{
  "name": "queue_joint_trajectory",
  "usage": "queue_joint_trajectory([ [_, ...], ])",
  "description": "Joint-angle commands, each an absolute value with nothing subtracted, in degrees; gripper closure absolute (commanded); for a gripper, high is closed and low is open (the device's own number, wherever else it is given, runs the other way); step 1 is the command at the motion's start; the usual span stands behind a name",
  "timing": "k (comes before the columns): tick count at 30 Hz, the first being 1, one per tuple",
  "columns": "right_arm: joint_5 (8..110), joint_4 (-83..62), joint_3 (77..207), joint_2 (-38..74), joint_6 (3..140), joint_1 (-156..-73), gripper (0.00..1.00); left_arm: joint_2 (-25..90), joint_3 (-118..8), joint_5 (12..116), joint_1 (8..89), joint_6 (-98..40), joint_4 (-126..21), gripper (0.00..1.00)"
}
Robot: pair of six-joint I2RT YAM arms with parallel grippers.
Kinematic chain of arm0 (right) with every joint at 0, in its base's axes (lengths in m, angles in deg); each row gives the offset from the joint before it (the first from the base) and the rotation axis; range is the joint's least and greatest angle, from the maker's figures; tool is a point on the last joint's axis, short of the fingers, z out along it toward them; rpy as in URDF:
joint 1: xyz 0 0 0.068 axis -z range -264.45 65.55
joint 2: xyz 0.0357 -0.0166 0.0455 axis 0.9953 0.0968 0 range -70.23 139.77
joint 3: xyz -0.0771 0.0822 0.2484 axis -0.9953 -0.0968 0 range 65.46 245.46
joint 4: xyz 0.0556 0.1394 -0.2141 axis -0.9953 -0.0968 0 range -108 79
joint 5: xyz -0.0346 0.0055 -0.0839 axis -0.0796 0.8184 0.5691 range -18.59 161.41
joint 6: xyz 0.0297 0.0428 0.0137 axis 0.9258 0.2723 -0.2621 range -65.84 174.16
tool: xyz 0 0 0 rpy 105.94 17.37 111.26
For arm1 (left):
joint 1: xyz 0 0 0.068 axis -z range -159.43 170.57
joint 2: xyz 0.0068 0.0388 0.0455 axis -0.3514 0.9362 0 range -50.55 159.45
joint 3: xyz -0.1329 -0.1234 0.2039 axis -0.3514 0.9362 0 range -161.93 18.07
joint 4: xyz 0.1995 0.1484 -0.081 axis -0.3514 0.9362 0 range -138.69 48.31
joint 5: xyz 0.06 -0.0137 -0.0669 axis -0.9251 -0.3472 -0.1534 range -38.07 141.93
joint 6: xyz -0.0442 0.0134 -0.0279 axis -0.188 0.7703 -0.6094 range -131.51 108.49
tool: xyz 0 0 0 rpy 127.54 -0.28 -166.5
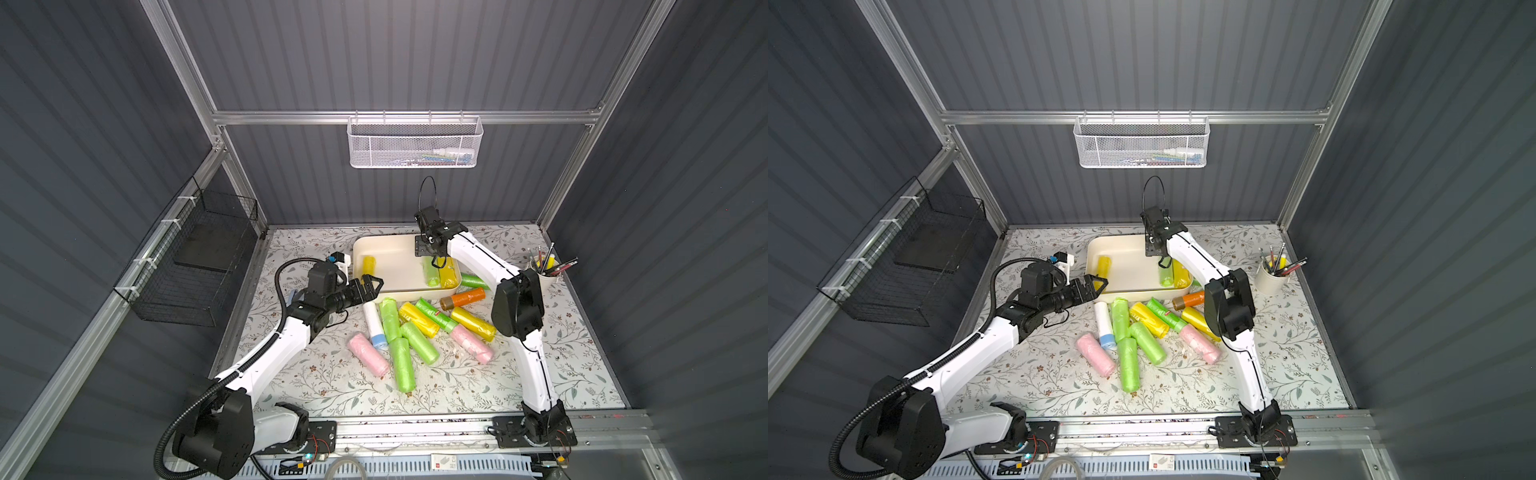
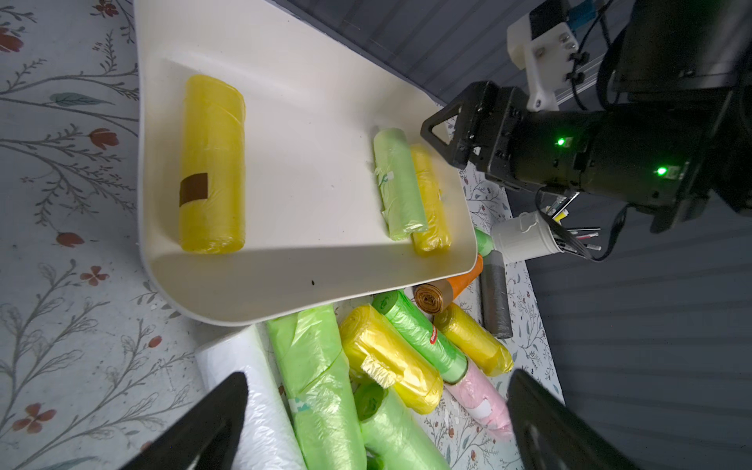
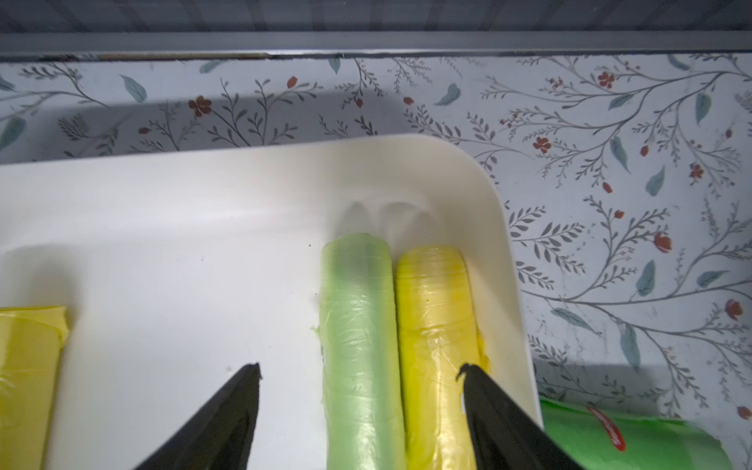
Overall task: Put the roll of trash bags into the storage box
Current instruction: Place the roll of trash bags in the storage box.
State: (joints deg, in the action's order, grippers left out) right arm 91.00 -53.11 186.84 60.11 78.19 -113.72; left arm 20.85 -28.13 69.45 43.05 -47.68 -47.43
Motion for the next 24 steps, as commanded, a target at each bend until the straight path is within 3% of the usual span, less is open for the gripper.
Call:
queue_joint_trajectory([
  [1, 89.81, -53.01, 185.83, 57.94, 79.10, -113.69, 0.21, 20.77, -27.72, 68.75, 43.34, -46.56, -46.54, 0.00],
  [7, 87.36, -53.29, 184.06, 50.97, 79.72, -113.80, 0.16, 20.72, -27.74, 67.36, 43.34, -46.56, -45.53, 0.00],
  [13, 84.25, -49.00, 174.72, 38.73, 80.19, -114.06, 0.01, 21.92, -29.38, 66.13, 43.34, -46.30, -42.71, 0.00],
  [24, 78.83, -34.37, 149.24, 16.98, 81.73, -113.82, 0.01, 24.45, -33.03, 66.75, 43.33, -46.91, -35.89, 0.00],
])
